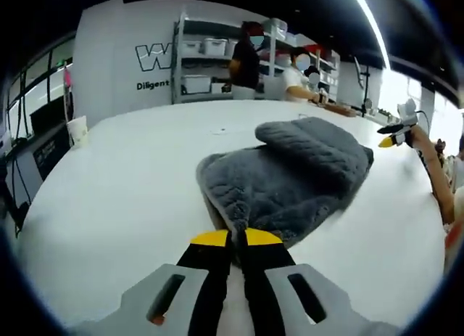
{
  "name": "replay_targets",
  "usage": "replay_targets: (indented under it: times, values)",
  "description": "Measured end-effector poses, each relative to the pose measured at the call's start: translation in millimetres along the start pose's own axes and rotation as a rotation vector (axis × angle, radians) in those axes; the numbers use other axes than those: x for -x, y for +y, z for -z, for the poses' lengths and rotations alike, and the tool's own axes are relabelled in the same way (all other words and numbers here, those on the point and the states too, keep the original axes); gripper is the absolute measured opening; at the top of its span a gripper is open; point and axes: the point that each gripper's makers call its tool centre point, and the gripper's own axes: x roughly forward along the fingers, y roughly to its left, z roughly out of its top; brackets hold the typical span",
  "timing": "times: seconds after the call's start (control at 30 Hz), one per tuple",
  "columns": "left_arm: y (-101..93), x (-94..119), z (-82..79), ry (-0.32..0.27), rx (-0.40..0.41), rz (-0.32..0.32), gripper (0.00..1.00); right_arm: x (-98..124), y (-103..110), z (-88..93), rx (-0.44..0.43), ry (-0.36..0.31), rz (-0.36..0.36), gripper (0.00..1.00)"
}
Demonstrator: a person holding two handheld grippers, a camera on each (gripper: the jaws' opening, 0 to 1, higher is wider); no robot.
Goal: Open the folded towel by lifting each exposed corner and separating the folded layers until the towel lies flat within the target outline without major curled edges
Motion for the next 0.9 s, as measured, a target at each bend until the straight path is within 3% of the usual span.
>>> replay_targets:
  times: [0.23,0.33,0.47,0.57,0.67,0.73,0.83,0.9]
  values:
    - [0.4,2,1.1,0.003,0.008,0.006,0.05,-1,-1,-0.3,-0.003,0.002,-0.001,0.99]
    - [8.5,3,-0.9,-0.006,-0.017,-0.052,0.13,-1,-1,0.2,-0.002,0.004,-0.002,0.99]
    - [8.9,8,-3.0,-0.005,-0.031,-0.064,0.19,-1,0,0.7,0.000,0.005,-0.002,0.99]
    - [16.3,13,-5.4,-0.013,0.000,-0.097,0.34,-1,0,2.4,-0.003,0.011,0.000,0.99]
    - [13.4,18,-12.4,-0.064,0.076,-0.073,0.56,-1,-2,4.1,-0.012,0.014,0.004,0.99]
    - [8.4,20,-15.3,-0.078,0.115,-0.044,0.64,-2,-2,4.1,-0.015,0.015,0.004,0.99]
    - [2.7,24,-20.1,-0.092,0.110,-0.048,0.71,-4,-2,4.7,-0.015,0.020,0.001,0.99]
    - [-4.3,23,-23.1,-0.087,0.101,-0.038,0.82,-5,-1,6.0,-0.015,0.026,0.000,0.99]
